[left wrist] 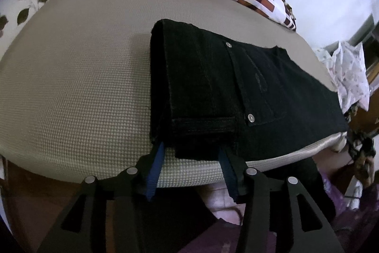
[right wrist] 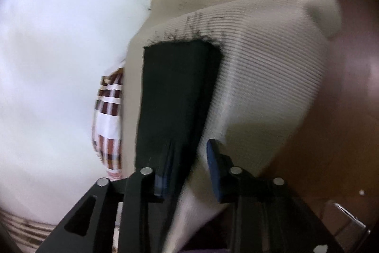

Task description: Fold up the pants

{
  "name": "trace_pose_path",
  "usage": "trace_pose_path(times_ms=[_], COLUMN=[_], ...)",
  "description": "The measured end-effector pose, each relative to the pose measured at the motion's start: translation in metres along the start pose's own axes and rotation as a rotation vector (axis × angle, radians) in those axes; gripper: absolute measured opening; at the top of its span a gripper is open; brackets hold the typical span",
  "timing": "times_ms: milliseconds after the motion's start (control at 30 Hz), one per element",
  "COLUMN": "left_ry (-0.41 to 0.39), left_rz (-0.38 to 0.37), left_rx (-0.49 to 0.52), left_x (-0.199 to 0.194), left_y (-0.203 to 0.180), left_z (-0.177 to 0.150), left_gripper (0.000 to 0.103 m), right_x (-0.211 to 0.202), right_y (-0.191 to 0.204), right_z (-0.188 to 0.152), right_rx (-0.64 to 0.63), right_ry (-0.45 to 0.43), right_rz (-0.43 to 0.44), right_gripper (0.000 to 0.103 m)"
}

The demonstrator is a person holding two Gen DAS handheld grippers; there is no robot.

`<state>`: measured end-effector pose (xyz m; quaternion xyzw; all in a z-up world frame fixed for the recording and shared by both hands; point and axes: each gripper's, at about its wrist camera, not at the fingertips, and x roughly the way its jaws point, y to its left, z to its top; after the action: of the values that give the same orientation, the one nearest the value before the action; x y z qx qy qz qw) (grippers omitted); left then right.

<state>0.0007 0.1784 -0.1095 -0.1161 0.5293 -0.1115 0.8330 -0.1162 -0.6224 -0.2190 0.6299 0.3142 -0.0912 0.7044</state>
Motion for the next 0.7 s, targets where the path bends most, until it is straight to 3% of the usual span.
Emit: trace_pose_path(times_ms=[67, 167, 267, 400, 567, 700], left_ry=[-0.012, -0.040, -0.054, -0.062, -0.062, -0.043], left_rz=[-0.012, 0.034, 0.043, 0.018, -0.069, -0.138], left_rx=[-0.022, -0.001, 0.019, -0.013, -0.039, -0.105], left_x=[-0.005, -0.008, -0.007, -0.011, -0.025, -0.026], left_y=[0.004, 0.007, 0.008, 0.012, 0.016, 0.026], left_z=[0.002, 0.004, 0.004, 0.003, 0.005, 0.022], left_gripper=[0.054, 0.069, 0.070, 0.070, 0.070, 0.070], right_x=[-0.014, -0.025, -0.014, 0.017, 0.055, 0.078], right_y=[0.005, 0.023, 0.051, 0.093, 0.143, 0.156], right_z=[-0.012, -0.029, -0.045, -0.078, -0.140, -0.177], right_rx=[-0.012, -0.059, -0.117, -0.216, -0.415, -0.481], right_ry=[-0.011, -0.011, 0.054, 0.175, 0.320, 0.414], right_rz=[-0.003, 0.012, 0.087, 0.170, 0.165, 0.171], right_gripper=[0.029, 0.029, 0.031, 0.045, 0.049, 0.053])
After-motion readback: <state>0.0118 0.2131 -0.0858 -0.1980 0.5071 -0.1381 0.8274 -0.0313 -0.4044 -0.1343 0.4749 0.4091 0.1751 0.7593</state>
